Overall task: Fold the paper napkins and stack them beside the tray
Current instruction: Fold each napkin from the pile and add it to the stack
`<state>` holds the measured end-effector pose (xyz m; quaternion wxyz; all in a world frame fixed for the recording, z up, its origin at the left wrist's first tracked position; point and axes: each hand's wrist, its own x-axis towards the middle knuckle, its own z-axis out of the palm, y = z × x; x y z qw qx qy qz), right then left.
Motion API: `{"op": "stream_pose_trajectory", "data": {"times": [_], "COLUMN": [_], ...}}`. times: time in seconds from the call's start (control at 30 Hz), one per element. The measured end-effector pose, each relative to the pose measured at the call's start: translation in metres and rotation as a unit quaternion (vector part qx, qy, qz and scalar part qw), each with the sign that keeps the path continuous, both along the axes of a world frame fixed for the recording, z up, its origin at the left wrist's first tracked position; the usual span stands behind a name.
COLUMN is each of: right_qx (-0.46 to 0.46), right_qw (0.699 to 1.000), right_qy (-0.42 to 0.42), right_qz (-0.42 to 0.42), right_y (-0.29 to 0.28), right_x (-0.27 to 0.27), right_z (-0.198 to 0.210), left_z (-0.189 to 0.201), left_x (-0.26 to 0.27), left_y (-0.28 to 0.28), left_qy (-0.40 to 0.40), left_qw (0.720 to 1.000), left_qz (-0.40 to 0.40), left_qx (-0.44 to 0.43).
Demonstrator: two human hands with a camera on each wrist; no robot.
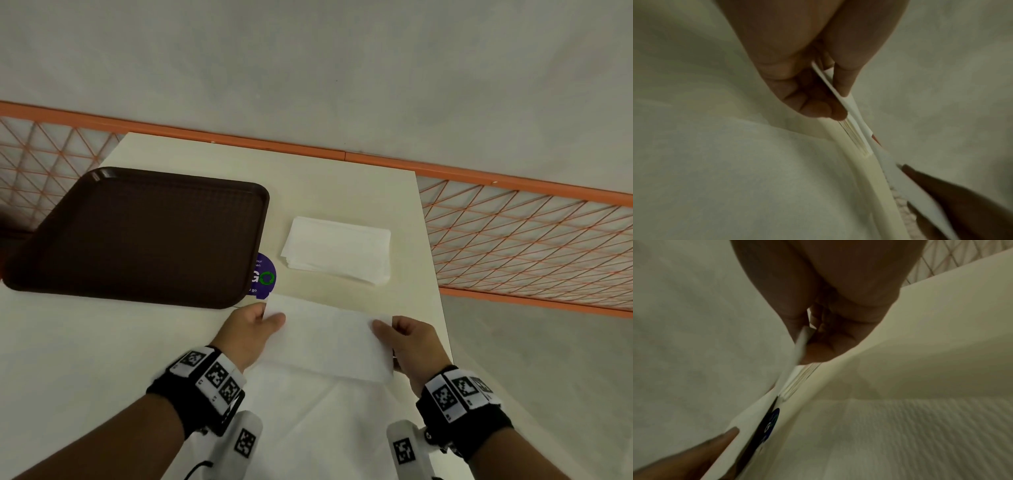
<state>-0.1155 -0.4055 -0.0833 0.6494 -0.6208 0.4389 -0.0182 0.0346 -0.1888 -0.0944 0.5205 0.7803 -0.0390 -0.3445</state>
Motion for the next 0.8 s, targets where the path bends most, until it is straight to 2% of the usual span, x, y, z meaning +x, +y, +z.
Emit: {"op": "stream_pose_trajectory", "data": {"times": [0.1,0.3,0.4,0.63,0.8], "right_qx": [-0.078,-0.218,-0.262,-0.299,-0.319], "right_qw": [0.997,0.975,0.962,0.941,0.917], "right_qy": [0.011,0.039,0.065,0.152,0.229], "right_qz": [0.014,0.027,0.030,0.041,0.061], "right_y": [-0.017,-0.060,-0.080,-0.107,-0.108], "right_x": [0.020,0.079,0.107,0.142,0.150], "right_z": [0.005,0.018,0.017,-0.003,-0.012], "left_z": [0.004,0.031,0.030,0.010,-0.001], "left_x": [0.020,0.075,0.097,0.130,0.131], "left_y": [-0.018,-0.066,-0.087,-0.122,-0.134], "left_qy": [-0.095,-0.221,-0.241,-0.266,-0.232], "left_qw": [0.994,0.971,0.962,0.933,0.909], "left_qz": [-0.038,-0.043,-0.037,-0.053,-0.078], "left_qx": [0.042,0.087,0.120,0.237,0.336]}}
